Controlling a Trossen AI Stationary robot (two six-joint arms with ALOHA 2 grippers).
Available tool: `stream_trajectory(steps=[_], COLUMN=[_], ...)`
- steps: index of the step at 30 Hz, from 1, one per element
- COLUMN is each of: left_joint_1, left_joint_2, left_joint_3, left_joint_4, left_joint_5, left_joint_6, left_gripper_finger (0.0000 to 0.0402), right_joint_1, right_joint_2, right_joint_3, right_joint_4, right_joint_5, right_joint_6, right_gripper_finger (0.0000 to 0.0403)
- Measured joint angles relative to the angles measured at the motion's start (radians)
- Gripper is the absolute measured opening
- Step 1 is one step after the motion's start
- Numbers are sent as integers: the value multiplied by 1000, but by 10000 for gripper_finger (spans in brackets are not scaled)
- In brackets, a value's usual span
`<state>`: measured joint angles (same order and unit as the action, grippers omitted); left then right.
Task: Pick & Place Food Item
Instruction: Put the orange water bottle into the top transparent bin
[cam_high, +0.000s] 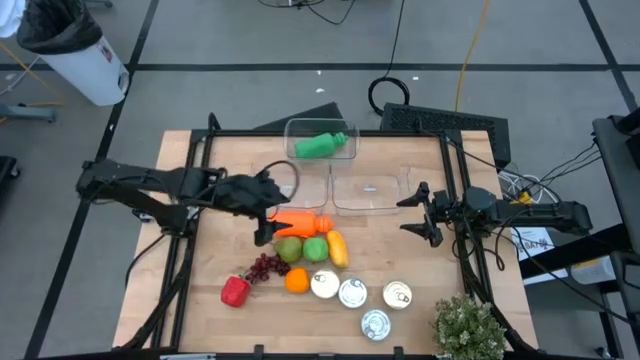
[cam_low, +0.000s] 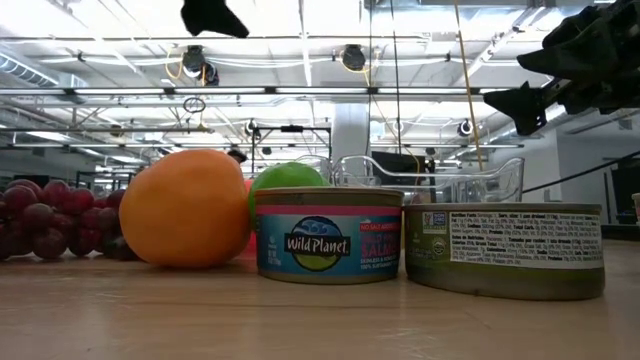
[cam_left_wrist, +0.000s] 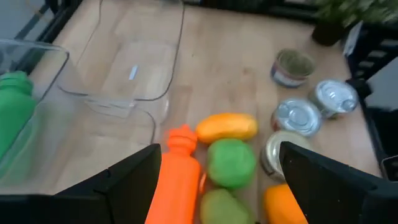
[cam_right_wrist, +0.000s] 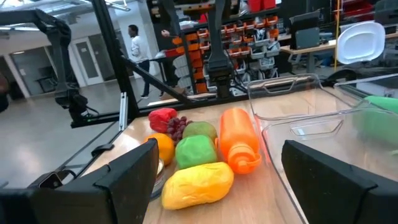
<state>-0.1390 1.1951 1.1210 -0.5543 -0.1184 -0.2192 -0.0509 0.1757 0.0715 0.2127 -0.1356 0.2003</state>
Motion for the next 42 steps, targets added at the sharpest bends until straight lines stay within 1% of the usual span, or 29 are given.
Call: stream_trajectory(steps=[2, 4, 8, 11, 13, 17, 21, 25, 30, 35, 38, 42], left_joint_1=[-12, -22, -32, -31, -31, -31, -31, -31, -40, -39, -28, -16], left_joint_2=[-58, -109, -200, -248, -261, -260, -207, -135, 26, 183, 240, 278], left_joint_3=[-105, -208, -378, -461, -500, -549, -550, -497, -395, -345, -328, -327], left_joint_4=[129, 232, 454, 547, 595, 640, 640, 630, 455, 412, 414, 368], left_joint_5=[-19, -60, -117, -123, -124, -127, -127, -94, -91, -66, -87, -160], left_joint_6=[-2, -5, -25, -50, -72, -84, -126, -127, -75, -36, -29, 13], left_gripper_finger=[337, 337, 337, 337, 337, 337, 337, 337, 337, 337, 337, 337], right_joint_1=[0, 0, 0, 0, 0, 0, 0, 0, 0, 0, 0, 0], right_joint_2=[0, 0, 4, 4, 4, 5, 12, 20, 26, 30, 33, 34], right_joint_3=[0, 0, 0, 0, 0, 0, 0, 0, 0, 0, 0, 0], right_joint_4=[1, 4, 53, 104, 118, 116, 119, 120, 120, 119, 119, 119], right_joint_5=[0, -3, -99, -155, -158, -157, -156, -155, -155, -155, -155, -155], right_joint_6=[0, -2, -3, -3, -3, -3, 4, 22, 21, 20, 20, 20], right_gripper_finger=[320, 320, 320, 320, 320, 320, 320, 320, 320, 320, 320, 320])
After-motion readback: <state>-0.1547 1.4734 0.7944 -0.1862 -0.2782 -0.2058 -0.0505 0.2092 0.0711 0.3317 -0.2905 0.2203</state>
